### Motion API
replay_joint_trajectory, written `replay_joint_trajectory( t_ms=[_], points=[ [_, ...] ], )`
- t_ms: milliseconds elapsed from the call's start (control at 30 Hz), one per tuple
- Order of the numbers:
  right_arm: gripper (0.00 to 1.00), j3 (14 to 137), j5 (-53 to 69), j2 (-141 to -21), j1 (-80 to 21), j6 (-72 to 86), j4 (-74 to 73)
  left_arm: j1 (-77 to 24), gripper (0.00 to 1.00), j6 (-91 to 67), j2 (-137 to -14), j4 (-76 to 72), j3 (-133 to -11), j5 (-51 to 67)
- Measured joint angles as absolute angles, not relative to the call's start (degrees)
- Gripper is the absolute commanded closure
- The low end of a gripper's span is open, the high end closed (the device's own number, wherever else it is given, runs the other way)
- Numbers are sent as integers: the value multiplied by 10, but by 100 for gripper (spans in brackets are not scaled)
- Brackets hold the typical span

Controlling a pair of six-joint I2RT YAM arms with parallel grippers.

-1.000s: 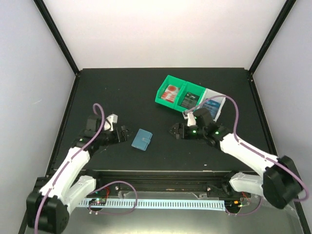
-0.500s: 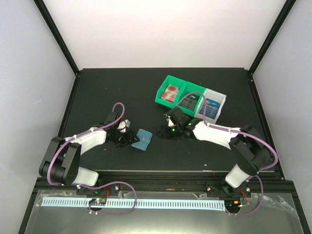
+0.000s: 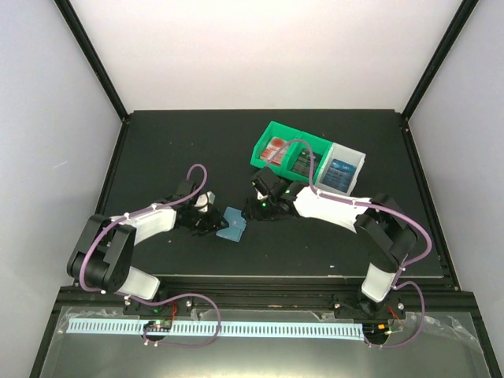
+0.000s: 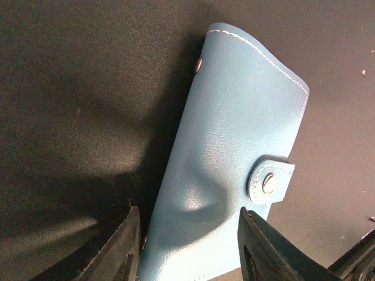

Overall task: Put the credit cards into the card holder
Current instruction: Open the card holder at the center of the board.

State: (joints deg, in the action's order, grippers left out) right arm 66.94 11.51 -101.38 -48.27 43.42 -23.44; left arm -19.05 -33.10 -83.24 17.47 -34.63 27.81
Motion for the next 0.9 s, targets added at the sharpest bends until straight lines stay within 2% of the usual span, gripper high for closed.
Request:
replay_joint_trajectory(
  t_ms=[167,433,700,900],
  points=[
    [37,641,77,-983,-485,427,-272,-204,64,-330,-837,169,-350,266],
    [37,614,59,-966,-486,446,-282,-244,64,-333,-851,151,-359,239],
    [36,712,6,-1048,-510,438,-299,-250,64,-350,-849,145,-358,223],
    [44,749,-5,-1089,-536,444,-289,-251,65,-386,-839,117,-339,220]
  ],
)
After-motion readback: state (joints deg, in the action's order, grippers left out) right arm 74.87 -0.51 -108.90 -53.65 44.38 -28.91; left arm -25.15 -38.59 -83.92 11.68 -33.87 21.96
